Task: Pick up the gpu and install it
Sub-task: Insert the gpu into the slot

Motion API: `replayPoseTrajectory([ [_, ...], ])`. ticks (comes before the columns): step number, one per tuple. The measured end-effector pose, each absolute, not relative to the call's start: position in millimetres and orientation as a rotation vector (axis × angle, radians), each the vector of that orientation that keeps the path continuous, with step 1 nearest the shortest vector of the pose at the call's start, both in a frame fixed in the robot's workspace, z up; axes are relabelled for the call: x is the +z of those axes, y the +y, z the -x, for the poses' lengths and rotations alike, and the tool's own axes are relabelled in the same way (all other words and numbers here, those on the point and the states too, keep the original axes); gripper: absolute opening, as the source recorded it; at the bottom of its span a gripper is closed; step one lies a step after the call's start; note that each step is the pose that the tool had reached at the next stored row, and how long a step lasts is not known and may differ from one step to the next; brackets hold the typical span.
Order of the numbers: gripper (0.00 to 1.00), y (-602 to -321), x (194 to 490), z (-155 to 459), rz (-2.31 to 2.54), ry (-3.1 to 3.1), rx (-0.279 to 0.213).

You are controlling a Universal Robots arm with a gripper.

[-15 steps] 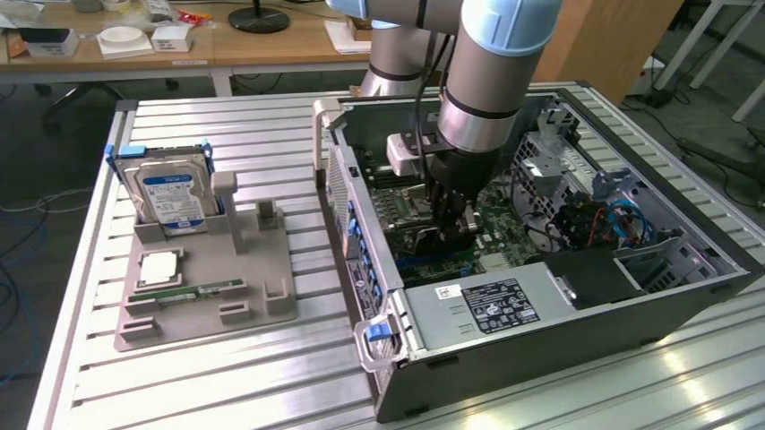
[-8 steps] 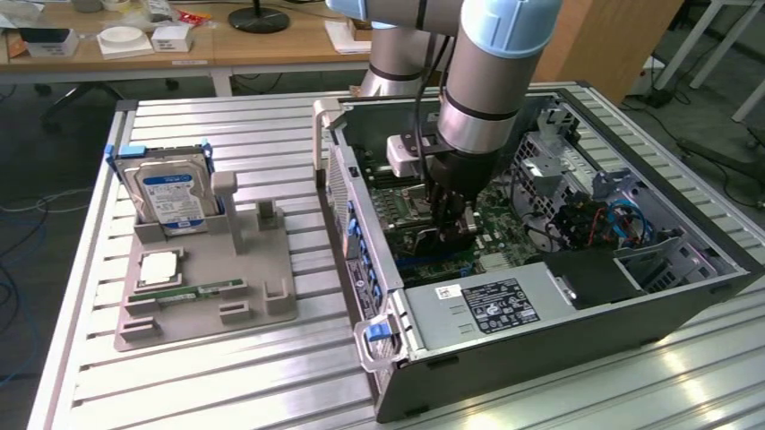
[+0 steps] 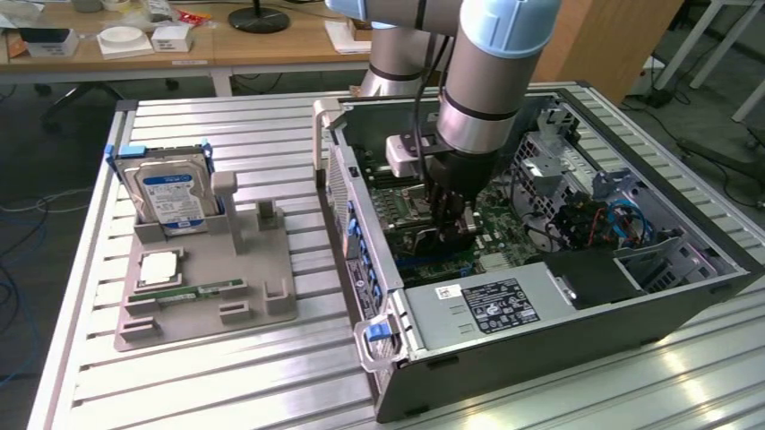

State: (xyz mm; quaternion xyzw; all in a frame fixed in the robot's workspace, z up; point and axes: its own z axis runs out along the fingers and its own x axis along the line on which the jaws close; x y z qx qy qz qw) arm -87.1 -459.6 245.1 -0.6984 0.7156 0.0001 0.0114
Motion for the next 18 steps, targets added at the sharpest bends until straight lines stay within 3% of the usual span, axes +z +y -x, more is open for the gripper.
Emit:
replayPoseTrajectory([
  [18,0.26,-459.6,241.4,87.8,2.178,2.232,0.002],
])
